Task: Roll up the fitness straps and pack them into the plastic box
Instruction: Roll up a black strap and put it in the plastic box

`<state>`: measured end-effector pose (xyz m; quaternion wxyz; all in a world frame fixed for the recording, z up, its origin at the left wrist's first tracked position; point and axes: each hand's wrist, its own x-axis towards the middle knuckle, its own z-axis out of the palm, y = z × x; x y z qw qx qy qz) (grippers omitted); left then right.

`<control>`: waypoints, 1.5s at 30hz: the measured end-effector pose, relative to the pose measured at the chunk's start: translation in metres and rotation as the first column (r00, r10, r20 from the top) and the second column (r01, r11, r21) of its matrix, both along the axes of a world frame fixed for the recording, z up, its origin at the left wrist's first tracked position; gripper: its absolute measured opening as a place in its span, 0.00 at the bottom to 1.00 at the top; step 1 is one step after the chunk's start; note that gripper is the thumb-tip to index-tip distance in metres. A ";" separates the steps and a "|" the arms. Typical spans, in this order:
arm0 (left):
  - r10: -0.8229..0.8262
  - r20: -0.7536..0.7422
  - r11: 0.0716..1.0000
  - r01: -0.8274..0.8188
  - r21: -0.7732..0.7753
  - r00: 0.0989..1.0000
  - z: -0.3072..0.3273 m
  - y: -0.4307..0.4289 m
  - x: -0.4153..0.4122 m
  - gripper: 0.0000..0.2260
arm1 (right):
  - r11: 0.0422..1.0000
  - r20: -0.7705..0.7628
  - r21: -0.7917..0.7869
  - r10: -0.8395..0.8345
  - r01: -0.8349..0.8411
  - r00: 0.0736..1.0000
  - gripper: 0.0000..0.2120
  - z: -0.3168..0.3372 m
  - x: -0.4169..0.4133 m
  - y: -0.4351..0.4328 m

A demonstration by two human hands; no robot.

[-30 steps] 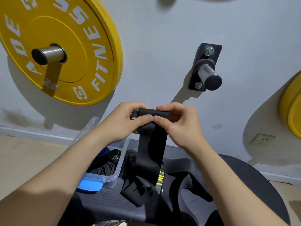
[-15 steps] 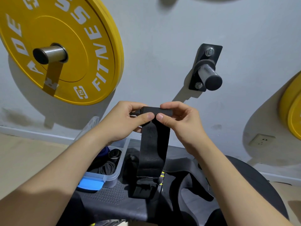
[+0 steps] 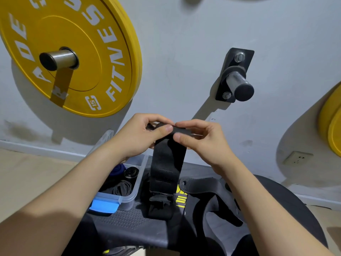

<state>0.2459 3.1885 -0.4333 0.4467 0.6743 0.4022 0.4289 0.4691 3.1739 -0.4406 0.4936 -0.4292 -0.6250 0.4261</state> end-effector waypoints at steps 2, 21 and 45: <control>-0.024 -0.031 0.999 0.025 0.044 0.999 -0.001 0.001 -0.003 0.10 | 0.999 0.009 -0.032 0.003 -0.002 1.000 0.12 0.000 0.001 0.000; -0.122 0.007 0.991 0.122 -0.057 0.993 -0.003 0.003 -0.006 0.13 | 0.996 0.089 0.067 -0.063 0.057 0.994 0.13 -0.003 -0.002 -0.001; -0.037 0.019 0.997 0.038 -0.060 0.999 -0.007 0.004 0.003 0.10 | 0.992 0.080 -0.112 -0.045 0.054 0.996 0.23 -0.002 0.003 -0.002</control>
